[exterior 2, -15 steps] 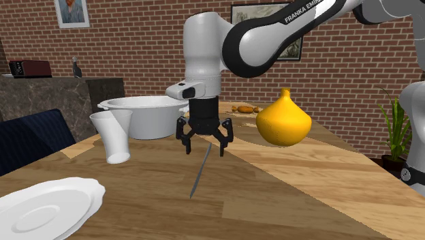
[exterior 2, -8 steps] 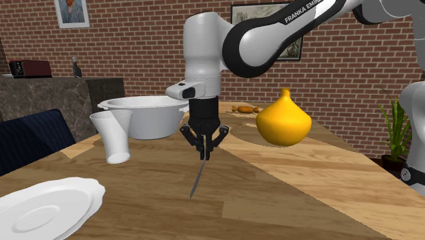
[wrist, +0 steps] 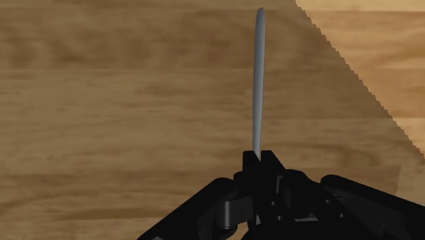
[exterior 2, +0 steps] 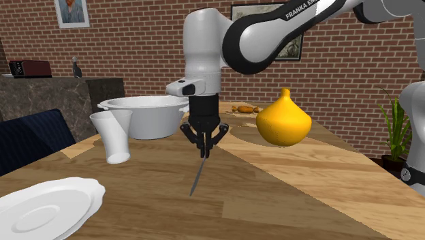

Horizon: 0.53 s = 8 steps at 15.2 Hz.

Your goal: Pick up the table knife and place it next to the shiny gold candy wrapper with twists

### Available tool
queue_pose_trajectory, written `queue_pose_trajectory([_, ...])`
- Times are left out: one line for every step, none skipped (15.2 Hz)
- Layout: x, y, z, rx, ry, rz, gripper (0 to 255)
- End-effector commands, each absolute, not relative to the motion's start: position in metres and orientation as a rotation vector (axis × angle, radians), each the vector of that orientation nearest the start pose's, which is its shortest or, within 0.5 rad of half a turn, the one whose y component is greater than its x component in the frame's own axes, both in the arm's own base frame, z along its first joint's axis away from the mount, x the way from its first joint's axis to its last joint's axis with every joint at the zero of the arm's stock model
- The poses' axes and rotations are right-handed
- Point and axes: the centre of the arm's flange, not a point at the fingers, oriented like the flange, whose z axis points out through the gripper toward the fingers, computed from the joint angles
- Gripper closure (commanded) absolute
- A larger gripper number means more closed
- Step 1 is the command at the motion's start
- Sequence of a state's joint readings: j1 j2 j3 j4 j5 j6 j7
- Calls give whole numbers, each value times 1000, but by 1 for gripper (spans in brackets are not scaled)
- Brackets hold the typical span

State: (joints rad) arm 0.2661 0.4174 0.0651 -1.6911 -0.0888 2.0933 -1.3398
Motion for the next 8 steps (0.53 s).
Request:
queue_pose_trajectory([629, 207, 364, 2036, 2343, -57, 255])
queue_pose_trajectory([629, 207, 369, 2036, 2343, -57, 255])
queue_pose_trajectory([629, 207, 374, 2036, 2343, -57, 255])
queue_pose_trajectory([629, 207, 380, 2036, 2343, -57, 255])
queue_pose_trajectory([629, 207, 385, 2036, 2343, -57, 255])
queue_pose_trajectory([629, 207, 390, 2036, 2343, -57, 255])
queue_pose_trajectory([629, 207, 396, 2036, 2343, -57, 255])
queue_pose_trajectory([629, 207, 401, 2036, 2343, -57, 255])
